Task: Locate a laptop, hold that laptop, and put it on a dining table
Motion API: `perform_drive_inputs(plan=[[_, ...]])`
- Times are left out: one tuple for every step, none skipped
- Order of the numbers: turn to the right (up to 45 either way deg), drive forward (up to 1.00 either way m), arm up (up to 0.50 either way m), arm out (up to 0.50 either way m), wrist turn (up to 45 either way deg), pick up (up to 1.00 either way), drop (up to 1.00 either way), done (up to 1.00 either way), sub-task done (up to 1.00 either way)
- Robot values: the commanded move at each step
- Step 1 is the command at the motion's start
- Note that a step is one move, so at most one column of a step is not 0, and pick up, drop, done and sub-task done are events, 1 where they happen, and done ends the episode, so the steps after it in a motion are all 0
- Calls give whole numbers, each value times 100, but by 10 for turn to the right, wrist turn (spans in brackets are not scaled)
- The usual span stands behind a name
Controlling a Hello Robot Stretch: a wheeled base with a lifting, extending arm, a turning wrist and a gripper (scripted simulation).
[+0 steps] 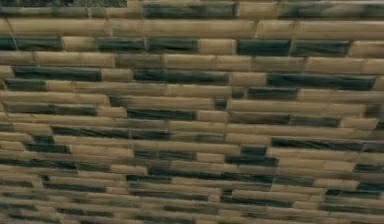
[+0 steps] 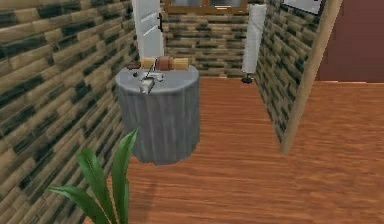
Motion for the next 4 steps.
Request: perform_drive_inputs(plan=[[0,15,0,0,0,0,0,0,0],[-450,0,0,0,0,0,0,0,0],[-360,0,0,0,0,0,0,0,0],[0,55,0,0,0,0,0,0,0]])
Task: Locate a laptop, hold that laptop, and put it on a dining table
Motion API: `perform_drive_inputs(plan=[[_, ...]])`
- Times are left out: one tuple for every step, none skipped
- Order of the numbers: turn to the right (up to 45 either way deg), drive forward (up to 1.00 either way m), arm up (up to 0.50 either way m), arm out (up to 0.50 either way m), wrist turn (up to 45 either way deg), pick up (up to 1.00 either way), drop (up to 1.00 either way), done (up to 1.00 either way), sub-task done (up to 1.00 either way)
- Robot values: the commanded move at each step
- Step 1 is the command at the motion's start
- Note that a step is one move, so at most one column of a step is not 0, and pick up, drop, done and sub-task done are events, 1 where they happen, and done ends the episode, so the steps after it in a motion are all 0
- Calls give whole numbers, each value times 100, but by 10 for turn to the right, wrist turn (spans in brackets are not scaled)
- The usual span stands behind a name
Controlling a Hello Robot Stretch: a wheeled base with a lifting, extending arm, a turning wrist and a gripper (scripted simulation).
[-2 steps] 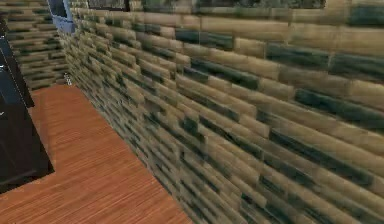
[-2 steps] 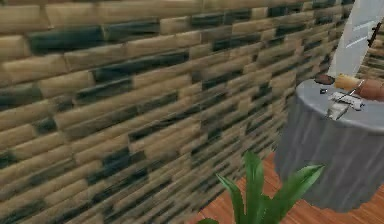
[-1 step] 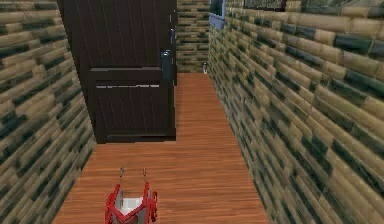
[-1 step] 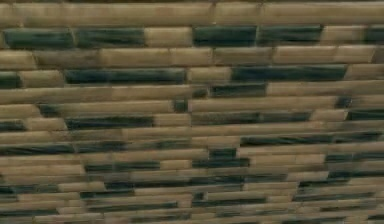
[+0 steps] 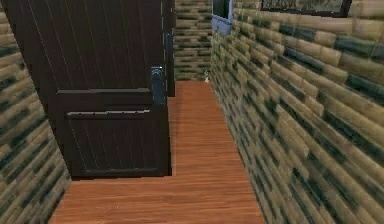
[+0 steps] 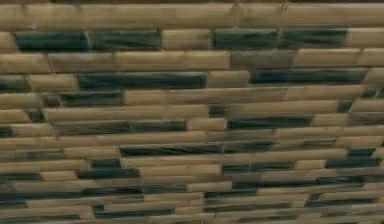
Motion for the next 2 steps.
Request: perform_drive_inputs(plan=[[90,0,0,0,0,0,0,0,0],[0,100,0,0,0,0,0,0,0]])
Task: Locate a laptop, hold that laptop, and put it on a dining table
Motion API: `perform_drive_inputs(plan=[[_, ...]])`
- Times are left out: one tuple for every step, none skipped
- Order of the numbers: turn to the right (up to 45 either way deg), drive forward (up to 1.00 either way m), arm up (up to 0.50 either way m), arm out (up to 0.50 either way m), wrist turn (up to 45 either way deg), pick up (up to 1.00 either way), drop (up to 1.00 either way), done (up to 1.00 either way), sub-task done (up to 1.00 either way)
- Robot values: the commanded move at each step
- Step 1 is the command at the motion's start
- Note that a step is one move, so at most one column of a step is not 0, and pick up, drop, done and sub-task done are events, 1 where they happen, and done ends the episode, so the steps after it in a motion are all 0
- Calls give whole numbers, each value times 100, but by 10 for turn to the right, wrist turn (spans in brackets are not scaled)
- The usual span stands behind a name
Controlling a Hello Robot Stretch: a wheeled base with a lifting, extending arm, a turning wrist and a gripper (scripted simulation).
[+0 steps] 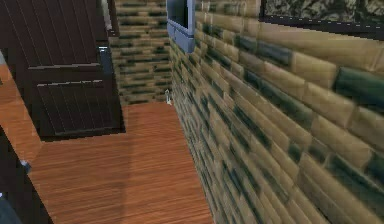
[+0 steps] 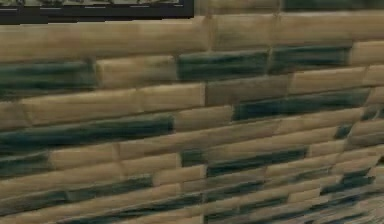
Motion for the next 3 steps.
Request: perform_drive_inputs(plan=[[0,25,0,0,0,0,0,0,0],[-210,0,0,0,0,0,0,0,0],[-30,0,0,0,0,0,0,0,0]])
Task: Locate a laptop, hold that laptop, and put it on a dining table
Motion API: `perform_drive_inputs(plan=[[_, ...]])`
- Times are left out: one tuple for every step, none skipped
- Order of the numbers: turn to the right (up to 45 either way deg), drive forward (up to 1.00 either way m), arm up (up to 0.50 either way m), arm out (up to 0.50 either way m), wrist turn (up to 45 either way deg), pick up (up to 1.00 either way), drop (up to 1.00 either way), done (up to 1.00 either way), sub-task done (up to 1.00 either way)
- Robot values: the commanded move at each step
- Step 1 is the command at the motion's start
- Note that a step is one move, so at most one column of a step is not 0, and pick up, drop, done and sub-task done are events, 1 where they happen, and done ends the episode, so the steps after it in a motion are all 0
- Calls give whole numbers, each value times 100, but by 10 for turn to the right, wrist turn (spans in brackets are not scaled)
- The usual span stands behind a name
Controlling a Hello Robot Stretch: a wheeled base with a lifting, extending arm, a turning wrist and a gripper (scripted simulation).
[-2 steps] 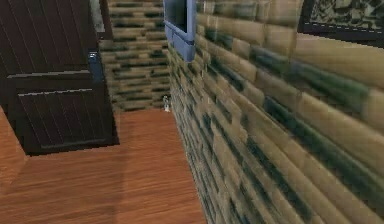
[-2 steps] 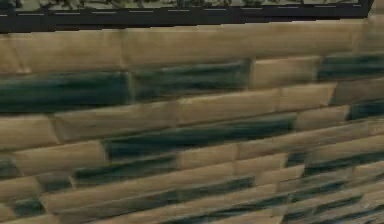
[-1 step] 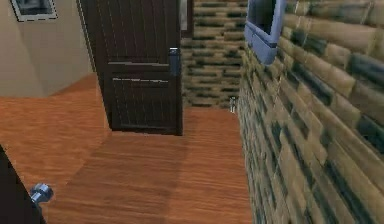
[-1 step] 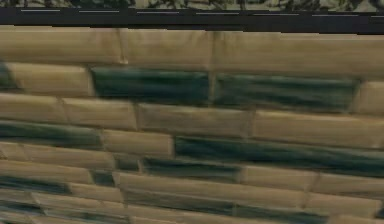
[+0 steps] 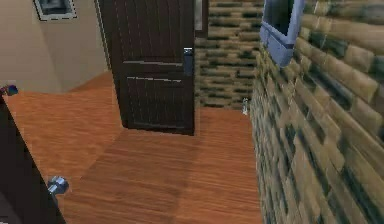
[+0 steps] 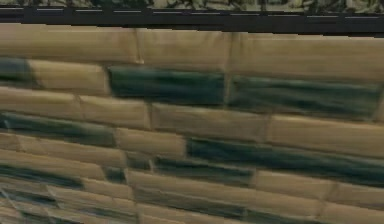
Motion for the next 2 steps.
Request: perform_drive_inputs(plan=[[0,75,0,0,0,0,0,0,0],[-450,0,0,0,0,0,0,0,0]])
